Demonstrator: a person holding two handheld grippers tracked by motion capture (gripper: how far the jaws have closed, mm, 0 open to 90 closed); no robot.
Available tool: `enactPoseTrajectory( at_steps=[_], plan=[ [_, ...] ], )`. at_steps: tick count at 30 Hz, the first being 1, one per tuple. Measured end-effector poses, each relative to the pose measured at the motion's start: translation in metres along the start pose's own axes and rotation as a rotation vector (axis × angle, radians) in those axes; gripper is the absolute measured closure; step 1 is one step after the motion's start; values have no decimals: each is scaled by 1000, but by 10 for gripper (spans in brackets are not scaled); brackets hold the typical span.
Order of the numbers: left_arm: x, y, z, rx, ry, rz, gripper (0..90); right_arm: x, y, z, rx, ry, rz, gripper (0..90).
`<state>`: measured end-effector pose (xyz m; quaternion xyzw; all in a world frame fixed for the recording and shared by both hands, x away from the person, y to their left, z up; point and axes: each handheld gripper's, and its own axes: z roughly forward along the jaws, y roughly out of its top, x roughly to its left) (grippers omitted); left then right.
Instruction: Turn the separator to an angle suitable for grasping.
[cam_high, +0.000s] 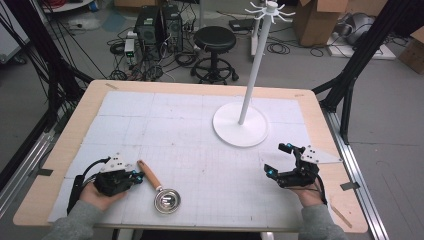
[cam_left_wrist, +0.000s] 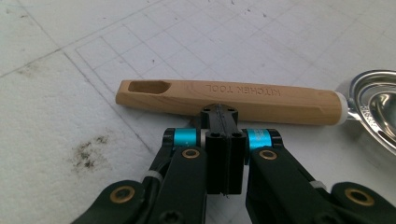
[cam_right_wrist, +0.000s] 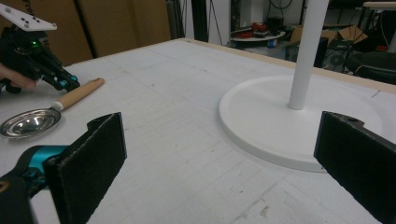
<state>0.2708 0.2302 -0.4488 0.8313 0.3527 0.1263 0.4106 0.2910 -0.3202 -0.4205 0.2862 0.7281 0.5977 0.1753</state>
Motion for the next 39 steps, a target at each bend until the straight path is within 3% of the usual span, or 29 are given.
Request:
enactPoseTrajectory(
  at_steps=[3, 24, 31, 39],
  plan=[
    [1, 2, 3, -6, -9, -8, 896, 0, 0, 0, 3, -1, -3, 14],
    [-9, 24, 25, 34, -5, 37, 897, 0, 0, 0, 5, -7, -7, 14],
    [-17, 33, 35, 47, -5, 67, 897, 1, 0, 0, 11, -4, -1, 14],
    [-25, 45, 50, 59, -13, 76, 897, 0, 0, 0, 6, -6, -4, 14]
  ],
)
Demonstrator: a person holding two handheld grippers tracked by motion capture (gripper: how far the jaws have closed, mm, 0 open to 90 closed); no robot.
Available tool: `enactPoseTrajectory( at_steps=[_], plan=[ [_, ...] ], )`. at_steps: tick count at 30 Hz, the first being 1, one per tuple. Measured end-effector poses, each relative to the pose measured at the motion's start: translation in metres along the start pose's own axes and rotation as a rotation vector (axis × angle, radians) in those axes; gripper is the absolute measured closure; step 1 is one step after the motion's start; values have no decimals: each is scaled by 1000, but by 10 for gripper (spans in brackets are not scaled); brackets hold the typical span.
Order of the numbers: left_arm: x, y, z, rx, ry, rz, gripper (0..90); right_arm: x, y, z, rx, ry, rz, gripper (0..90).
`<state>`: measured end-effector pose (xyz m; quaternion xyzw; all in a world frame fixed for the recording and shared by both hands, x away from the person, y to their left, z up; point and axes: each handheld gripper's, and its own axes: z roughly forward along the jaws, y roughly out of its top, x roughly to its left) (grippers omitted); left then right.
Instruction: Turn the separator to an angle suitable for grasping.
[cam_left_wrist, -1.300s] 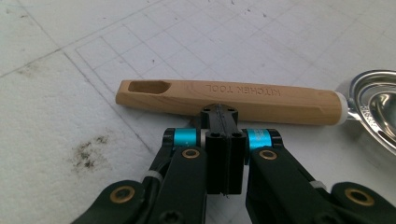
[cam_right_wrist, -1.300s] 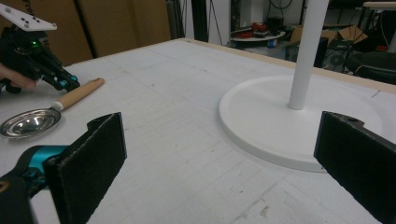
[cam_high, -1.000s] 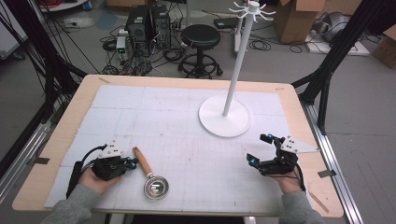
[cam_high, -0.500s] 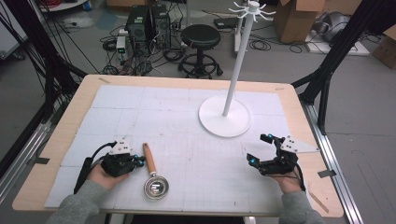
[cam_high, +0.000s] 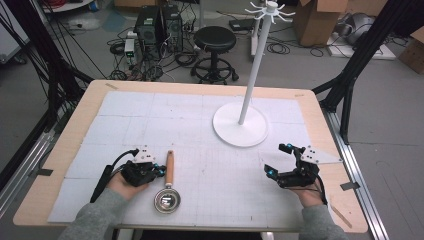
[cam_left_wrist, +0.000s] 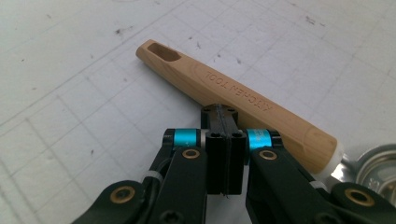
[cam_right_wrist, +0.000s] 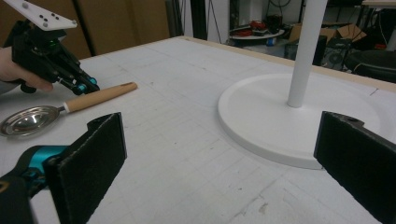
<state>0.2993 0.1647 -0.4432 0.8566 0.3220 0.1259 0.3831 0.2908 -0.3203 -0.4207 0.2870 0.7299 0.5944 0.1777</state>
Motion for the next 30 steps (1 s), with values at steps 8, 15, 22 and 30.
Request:
enactPoseTrajectory(
  at_steps=[8, 15, 22, 30],
  plan=[
    [-11, 18, 16, 28, 19, 6, 897, 0, 0, 0, 0, 2, 4, 14],
    [-13, 26, 24, 27, 3, -15, 897, 0, 0, 0, -1, 4, 4, 14],
    [-18, 36, 34, 27, -33, -18, 897, 0, 0, -1, 2, 5, 8, 14],
    [-15, 38, 40, 25, -46, -32, 897, 0, -1, -2, -4, 4, 10, 14]
  ],
)
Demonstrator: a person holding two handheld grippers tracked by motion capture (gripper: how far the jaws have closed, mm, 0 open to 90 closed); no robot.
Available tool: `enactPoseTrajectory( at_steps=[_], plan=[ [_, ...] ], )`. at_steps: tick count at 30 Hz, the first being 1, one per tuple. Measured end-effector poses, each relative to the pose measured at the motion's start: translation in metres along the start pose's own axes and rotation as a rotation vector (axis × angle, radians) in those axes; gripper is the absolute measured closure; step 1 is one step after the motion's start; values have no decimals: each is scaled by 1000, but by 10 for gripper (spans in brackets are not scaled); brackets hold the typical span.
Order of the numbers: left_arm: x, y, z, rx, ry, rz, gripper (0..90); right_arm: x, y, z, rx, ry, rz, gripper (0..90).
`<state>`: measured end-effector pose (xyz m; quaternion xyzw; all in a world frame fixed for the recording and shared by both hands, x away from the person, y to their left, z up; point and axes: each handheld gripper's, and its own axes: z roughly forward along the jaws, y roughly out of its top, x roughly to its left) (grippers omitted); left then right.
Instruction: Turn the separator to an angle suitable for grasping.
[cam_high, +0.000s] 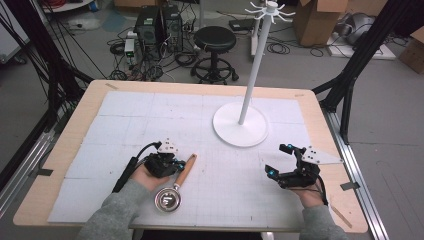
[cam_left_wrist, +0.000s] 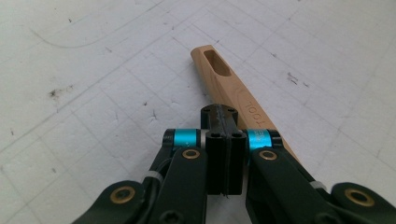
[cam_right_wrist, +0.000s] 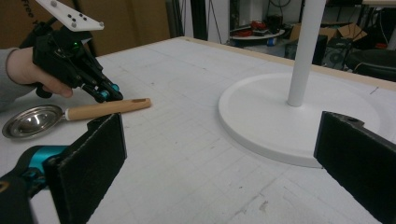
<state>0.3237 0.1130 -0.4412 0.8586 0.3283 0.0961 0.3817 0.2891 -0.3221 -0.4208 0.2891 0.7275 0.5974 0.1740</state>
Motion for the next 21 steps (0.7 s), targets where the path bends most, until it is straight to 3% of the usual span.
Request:
enactPoseTrajectory(
  at_steps=[12, 16, 21],
  plan=[
    [0, 15, 14, 20, -13, 8, 897, 1, -1, -1, 6, -4, 2, 14],
    [3, 19, 18, 21, -28, -17, 897, 1, -1, -3, 5, -1, 5, 14],
    [3, 23, 21, 27, -28, -12, 897, 0, -2, -5, 2, -8, 1, 14]
  ],
)
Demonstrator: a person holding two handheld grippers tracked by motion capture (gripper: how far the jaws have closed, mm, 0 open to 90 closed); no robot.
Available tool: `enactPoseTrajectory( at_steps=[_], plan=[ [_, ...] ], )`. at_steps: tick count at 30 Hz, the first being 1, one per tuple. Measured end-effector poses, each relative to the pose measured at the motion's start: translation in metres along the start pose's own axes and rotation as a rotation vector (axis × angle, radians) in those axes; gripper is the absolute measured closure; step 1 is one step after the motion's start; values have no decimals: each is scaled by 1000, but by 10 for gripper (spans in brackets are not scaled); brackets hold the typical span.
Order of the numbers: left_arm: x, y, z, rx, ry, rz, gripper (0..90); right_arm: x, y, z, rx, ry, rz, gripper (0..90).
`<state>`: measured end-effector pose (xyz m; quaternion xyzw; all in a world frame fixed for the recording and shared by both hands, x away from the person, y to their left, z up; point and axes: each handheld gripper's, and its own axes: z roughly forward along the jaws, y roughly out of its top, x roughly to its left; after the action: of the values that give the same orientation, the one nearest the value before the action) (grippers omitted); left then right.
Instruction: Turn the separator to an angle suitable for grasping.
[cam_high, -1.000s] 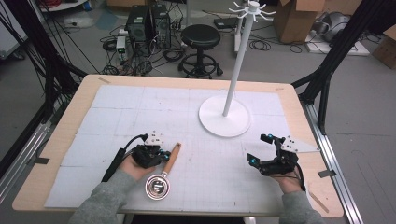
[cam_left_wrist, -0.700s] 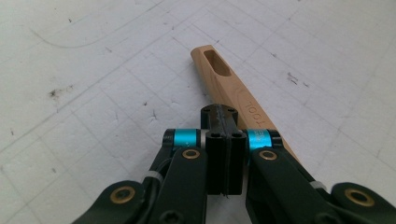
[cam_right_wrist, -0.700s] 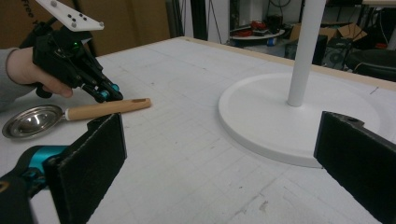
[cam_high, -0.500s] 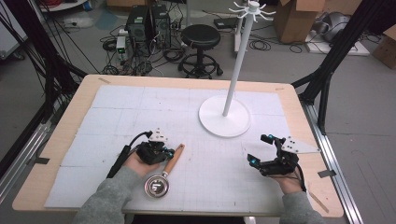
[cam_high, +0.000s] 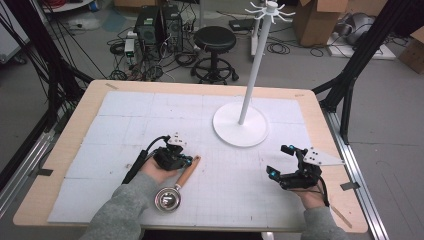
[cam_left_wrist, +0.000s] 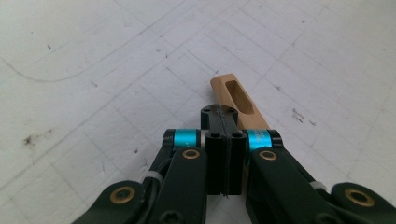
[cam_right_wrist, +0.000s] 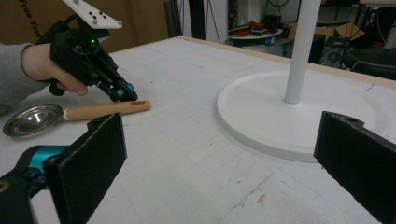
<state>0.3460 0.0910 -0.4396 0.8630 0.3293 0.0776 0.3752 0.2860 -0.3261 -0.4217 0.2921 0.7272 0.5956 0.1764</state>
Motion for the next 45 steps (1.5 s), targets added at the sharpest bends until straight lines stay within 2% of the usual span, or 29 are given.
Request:
enactPoseTrajectory(
  at_steps=[3, 4, 8, 10, 13, 24, 33, 39, 45],
  plan=[
    [-1, 4, 3, 7, 2, 3, 897, 1, 0, -1, 2, -3, -2, 14],
    [-2, 6, 3, 18, 7, 18, 897, 1, 0, -2, 2, 0, 1, 14],
    [-6, 10, 8, 23, 4, 33, 897, 1, -2, -6, 1, -9, 5, 14],
    [-7, 11, 8, 29, 7, 30, 897, 0, -2, -8, 0, -13, 10, 14],
    [-8, 12, 10, 26, -10, 33, 897, -1, -4, -11, -5, -22, 10, 14],
    [-16, 13, 12, 29, -15, 62, 897, -1, -5, -16, -9, -29, 17, 14],
    [-25, 14, 12, 46, -41, 105, 897, -2, -5, -16, -10, -26, 17, 14],
    [-32, 14, 12, 63, -76, 139, 897, -2, -4, -15, -9, -26, 14, 14],
    [-40, 15, 12, 78, -77, 174, 896, -2, -4, -15, -10, -26, 8, 14]
  ],
)
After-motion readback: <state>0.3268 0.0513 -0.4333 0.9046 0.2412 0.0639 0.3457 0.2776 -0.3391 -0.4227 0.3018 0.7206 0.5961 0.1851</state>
